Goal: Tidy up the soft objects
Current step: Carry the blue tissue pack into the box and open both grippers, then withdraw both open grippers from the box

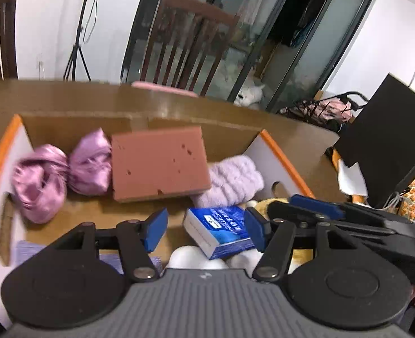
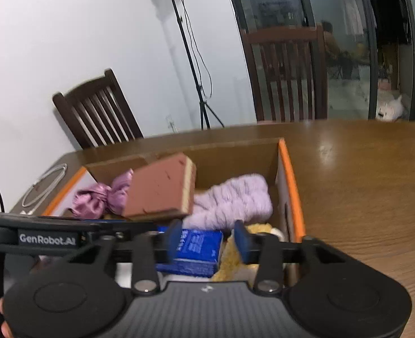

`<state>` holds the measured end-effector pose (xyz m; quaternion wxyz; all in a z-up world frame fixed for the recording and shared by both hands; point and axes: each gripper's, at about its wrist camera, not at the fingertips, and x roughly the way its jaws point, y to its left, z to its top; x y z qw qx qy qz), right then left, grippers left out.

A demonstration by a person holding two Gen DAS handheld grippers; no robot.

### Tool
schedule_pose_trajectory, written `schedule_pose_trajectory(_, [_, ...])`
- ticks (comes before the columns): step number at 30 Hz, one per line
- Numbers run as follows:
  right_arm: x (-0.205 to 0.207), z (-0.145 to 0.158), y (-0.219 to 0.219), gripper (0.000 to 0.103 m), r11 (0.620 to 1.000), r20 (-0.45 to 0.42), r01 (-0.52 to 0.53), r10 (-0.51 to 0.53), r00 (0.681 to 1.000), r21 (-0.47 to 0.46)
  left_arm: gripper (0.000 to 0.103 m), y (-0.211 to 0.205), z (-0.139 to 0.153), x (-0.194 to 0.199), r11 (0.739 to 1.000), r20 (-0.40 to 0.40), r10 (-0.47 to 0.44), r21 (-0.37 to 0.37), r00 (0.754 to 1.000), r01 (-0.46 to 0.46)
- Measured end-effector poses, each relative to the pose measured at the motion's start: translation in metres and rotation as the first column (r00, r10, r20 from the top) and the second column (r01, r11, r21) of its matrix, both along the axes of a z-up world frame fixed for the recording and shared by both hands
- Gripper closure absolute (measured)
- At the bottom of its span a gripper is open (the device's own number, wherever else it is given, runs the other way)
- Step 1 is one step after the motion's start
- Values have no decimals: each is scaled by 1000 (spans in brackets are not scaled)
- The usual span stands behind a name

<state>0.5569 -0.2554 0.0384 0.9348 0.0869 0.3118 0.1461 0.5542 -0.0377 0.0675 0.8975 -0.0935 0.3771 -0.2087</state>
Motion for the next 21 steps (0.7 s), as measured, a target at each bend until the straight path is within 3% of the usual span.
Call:
schedule_pose_trajectory(5, [-43, 45, -9, 53, 1000, 81, -11, 13, 997, -29, 37, 15, 44, -56, 998, 105, -7, 57, 994, 1])
schedule_pose_trajectory(10, [-110, 88, -33, 35, 999, 178, -18, 27, 984, -49, 26, 35, 78, -121, 991, 221, 29, 122, 975, -57])
schedule_pose_trajectory(12, [-133, 100, -42, 33, 999, 207, -3, 10, 978, -33, 26, 41, 90, -144, 988, 261, 44, 133, 964, -81])
schedule_pose_trajectory(16, [-175, 115, -49, 31, 1000, 255, 21, -16, 967, -19, 17, 43, 102, -201, 976, 384, 71, 162, 921, -143])
schedule_pose_trajectory(21, [-232, 105, -40, 27, 999, 305, 14, 0, 952, -42, 7, 47, 88, -279, 975, 485, 78, 145, 871, -169])
